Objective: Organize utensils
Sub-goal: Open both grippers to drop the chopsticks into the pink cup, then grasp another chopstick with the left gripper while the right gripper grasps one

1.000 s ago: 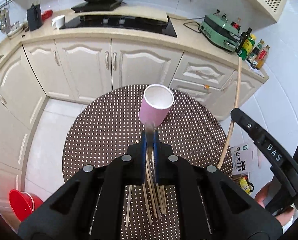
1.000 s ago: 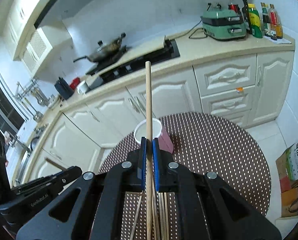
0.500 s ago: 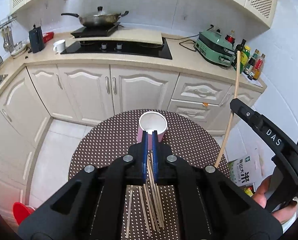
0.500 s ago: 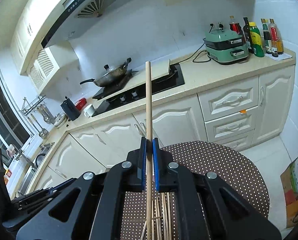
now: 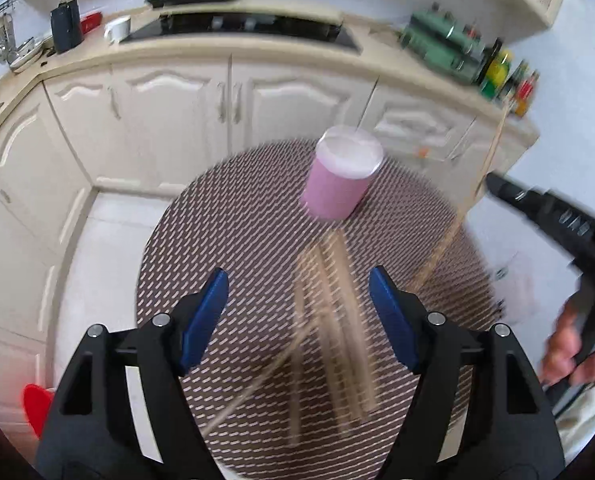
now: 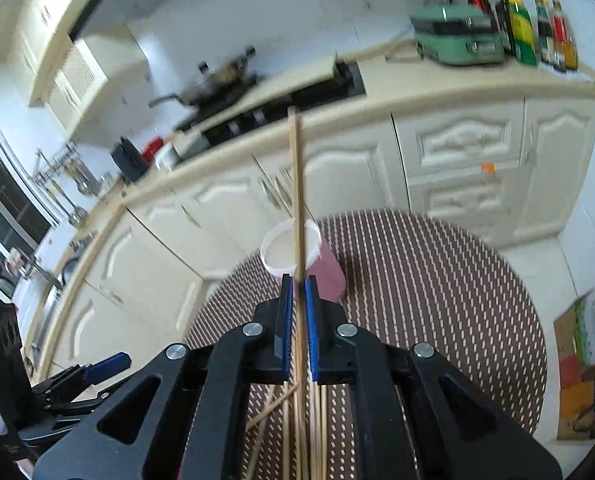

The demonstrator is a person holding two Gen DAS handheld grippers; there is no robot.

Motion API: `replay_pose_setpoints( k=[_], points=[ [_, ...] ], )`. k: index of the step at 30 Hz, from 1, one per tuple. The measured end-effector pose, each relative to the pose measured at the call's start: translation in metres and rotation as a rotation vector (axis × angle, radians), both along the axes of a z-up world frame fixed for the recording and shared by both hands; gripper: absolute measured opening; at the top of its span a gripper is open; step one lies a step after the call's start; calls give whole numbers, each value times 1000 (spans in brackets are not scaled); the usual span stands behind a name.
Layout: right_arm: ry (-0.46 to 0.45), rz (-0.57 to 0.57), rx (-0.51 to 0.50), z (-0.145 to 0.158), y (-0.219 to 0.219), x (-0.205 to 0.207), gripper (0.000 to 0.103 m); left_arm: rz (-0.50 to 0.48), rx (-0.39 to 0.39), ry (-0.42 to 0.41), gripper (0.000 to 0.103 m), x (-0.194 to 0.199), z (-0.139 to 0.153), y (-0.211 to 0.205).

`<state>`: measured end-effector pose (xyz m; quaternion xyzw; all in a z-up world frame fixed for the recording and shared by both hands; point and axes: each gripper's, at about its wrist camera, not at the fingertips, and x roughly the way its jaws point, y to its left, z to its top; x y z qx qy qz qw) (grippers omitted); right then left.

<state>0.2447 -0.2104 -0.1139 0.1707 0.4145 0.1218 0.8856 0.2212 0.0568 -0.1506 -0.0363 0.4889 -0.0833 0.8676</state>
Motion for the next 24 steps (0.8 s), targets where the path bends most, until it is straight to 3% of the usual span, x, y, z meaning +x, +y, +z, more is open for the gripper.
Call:
replay_pose_setpoints(
  k=[5,7,11,12,13,14,15,17,21,23,24],
  points=[
    [79,-23,5,-30,5,-8,4,-123,23,148,72,0,-61,3],
    [90,-25,-5,-37,7,-10,1,-195,66,189,72,1,-87,-4],
    [168,-49,-31,-59,5,-7,4,-229,127,236,71,9,-129,-11],
    [196,-68,-37,-67,1,-7,7,-218,134,247,62,14,-137,-10],
    [226,-93,-39,-77,-6,-7,11,-211,130,261,46,18,-144,-9],
    [239,-119,-57,-82,-12,-8,25,-205,117,272,42,21,-149,-6],
    [256,-157,-97,-89,-19,-8,39,-192,111,280,32,24,-152,-4],
    [305,-196,-161,-106,-35,-3,50,-184,108,273,32,28,-155,-3],
    [415,-256,-216,-145,-54,16,50,-213,156,252,30,30,-156,-9],
    [445,-268,-258,-160,-53,26,51,-181,169,243,20,34,-155,-10],
    [411,-269,-289,-160,-50,29,42,-160,166,246,13,37,-155,-8]
  ],
)
